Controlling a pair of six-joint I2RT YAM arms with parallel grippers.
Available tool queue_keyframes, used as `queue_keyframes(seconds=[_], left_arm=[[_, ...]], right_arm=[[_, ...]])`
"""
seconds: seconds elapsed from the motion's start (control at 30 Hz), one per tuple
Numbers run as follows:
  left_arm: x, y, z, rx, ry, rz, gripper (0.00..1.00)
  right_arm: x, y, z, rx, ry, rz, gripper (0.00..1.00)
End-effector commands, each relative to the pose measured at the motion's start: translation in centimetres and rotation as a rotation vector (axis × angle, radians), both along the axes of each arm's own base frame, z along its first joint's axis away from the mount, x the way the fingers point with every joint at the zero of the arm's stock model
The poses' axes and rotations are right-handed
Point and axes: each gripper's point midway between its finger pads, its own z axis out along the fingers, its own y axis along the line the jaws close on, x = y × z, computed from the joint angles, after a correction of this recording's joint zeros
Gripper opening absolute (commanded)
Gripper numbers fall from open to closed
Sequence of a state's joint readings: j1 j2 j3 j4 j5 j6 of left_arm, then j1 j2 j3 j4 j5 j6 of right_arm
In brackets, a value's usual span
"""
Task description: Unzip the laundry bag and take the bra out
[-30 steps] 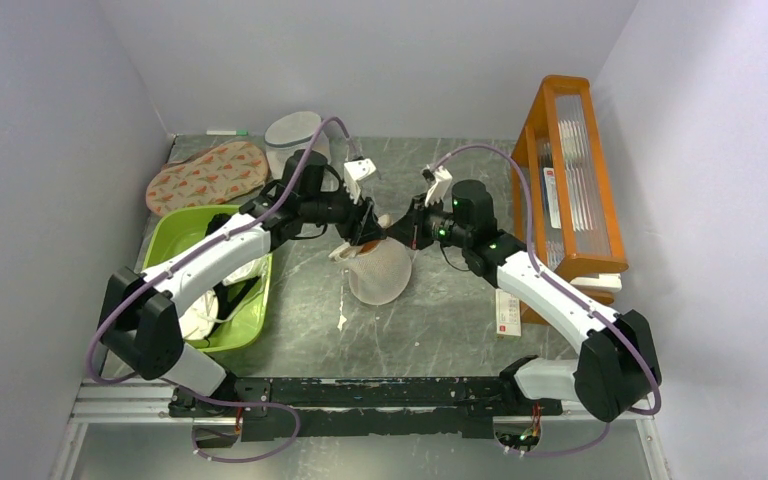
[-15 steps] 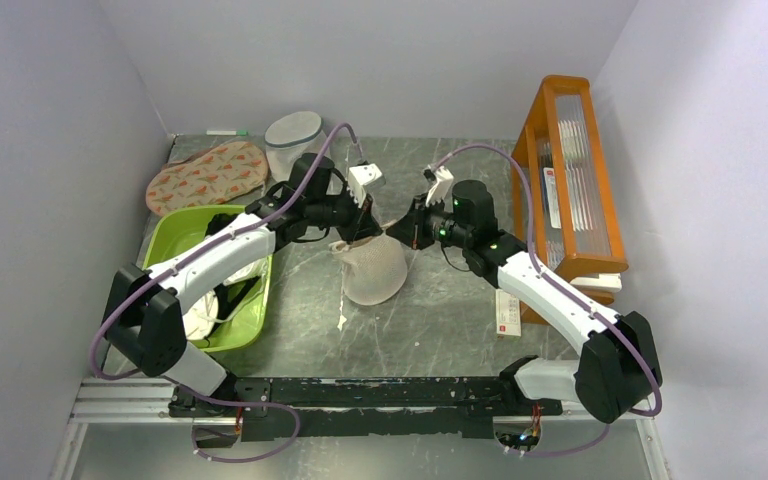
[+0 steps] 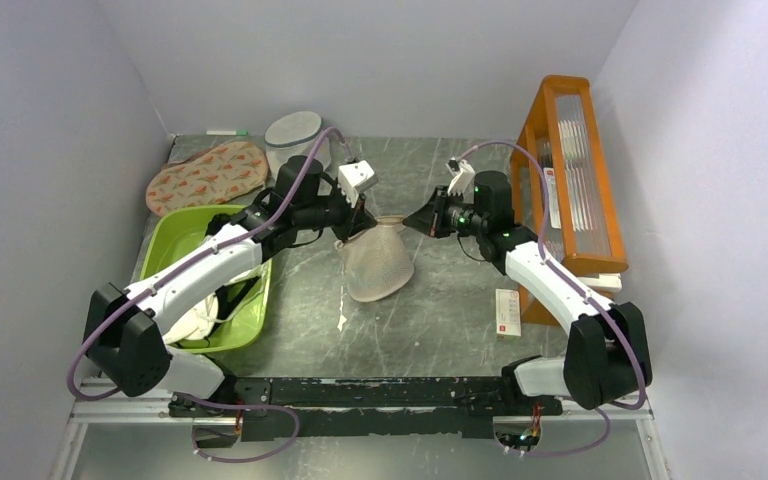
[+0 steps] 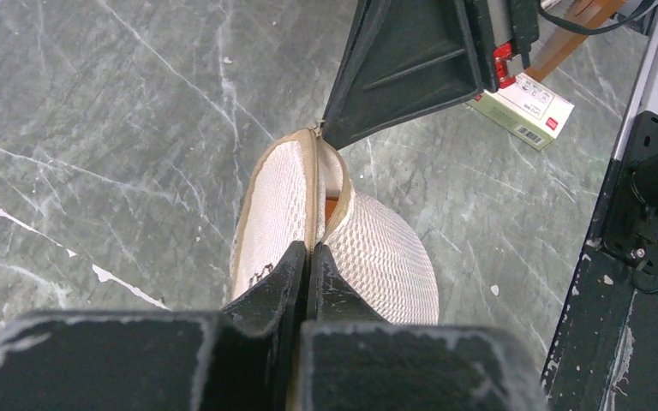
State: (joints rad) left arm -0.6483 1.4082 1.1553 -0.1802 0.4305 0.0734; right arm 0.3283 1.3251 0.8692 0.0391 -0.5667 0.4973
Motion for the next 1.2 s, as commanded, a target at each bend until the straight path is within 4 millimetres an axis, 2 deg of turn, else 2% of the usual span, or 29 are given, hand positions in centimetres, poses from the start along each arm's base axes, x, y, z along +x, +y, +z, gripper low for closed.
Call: queue_keyframes(seconds=[0.0,0.2,0.27,0.33,0.5,0.77,1.03,1.1,1.17], left_arm=[[1.0,0.3,1.9,-0.020,-0.070,0.043,0.09],[0.2,0.2,3.0,-0.058,-0.093,0.010,0.52],[-0.4,-0.2,3.1,-0.073,-0.085,-0.022,0.59],[-0.5,-0.4,3.1,-0.079,-0.075,-0.034,0.62],[-0.8,-0.9,2.4,-0.052,-0.056,-0.050,0.65],[-1.4,-1.6,1.4,-0.010,-0.052,-0.071,0.67],[-0.3,-1.4,0.2,0.036,-0.030,-0.019,0.44],[-0.4,-1.5,0.1,0.033,-0.026,-0.025,0.41],[-0.5,-1.5,0.1,0.035,-0.024,-0.031,0.46]], right_arm=[[-0.4,0.5,1.8,0.033,-0.059,0.067,0.00],[-2.0,2.2,3.3,0.115,-0.073,0.151,0.00],[-2.3,2.8,3.3,0.107,-0.085,0.163,0.00],[-2.3,3.3,3.4,0.096,-0.088,0.168,0.00],[-2.6,4.1,3.8,0.098,-0.086,0.178,0.00],[-2.7,4.0,4.0,0.092,-0.092,0.168,0.00],[-3.4,4.1,4.5,0.101,-0.097,0.181,0.00],[-3.5,4.0,4.4,0.098,-0.096,0.182,0.00],[-3.5,3.9,4.4,0.095,-0.101,0.175,0.00]])
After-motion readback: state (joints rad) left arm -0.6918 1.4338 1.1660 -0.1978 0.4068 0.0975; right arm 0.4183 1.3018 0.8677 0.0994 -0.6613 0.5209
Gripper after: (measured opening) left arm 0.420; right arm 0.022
